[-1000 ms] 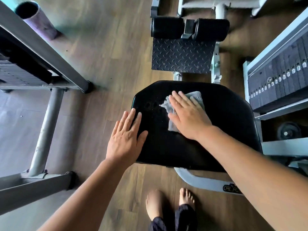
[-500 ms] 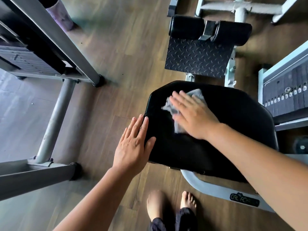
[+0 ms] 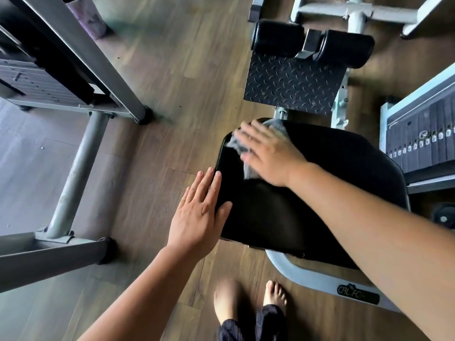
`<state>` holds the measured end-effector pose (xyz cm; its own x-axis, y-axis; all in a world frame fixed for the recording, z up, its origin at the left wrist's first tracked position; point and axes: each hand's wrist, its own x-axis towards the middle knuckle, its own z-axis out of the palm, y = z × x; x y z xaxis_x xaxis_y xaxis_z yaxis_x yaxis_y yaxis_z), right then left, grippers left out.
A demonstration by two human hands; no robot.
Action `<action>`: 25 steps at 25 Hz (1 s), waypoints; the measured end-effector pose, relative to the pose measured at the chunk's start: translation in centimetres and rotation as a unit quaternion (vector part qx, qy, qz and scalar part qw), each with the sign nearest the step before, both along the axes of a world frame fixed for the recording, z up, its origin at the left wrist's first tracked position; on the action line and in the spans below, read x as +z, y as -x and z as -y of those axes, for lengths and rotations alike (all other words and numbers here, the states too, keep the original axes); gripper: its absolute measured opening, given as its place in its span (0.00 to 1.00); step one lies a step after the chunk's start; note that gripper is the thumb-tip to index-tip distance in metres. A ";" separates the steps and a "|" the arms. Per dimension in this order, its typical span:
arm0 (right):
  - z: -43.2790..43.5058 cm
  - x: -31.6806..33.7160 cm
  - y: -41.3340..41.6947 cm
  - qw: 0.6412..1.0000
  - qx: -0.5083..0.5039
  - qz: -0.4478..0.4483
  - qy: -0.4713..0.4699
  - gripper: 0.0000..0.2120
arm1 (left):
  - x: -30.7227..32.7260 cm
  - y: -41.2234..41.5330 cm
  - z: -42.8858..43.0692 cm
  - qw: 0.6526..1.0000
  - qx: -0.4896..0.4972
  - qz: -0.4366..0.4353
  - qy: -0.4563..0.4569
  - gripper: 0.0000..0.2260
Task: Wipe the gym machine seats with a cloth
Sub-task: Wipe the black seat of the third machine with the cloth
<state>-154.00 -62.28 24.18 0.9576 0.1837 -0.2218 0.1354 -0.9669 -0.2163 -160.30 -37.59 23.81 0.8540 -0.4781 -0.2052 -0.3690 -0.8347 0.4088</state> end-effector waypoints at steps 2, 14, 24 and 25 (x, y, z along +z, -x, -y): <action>0.9 -0.3 -3.0 0.992 -0.121 -0.013 0.017 0.28 | 0.1 0.0 0.0 1.000 -0.005 -0.004 -0.006 0.29; -0.3 0.9 9.2 0.996 -0.082 0.011 0.026 0.30 | 0.1 0.2 0.2 1.000 0.006 0.002 0.014 0.29; -5.6 1.9 15.5 0.996 -0.087 0.008 -0.001 0.31 | 0.1 0.2 0.2 1.000 0.007 0.010 0.021 0.29; -4.6 1.8 14.3 0.997 -0.076 0.007 -0.006 0.30 | 0.2 0.2 0.2 1.000 0.008 0.006 0.021 0.29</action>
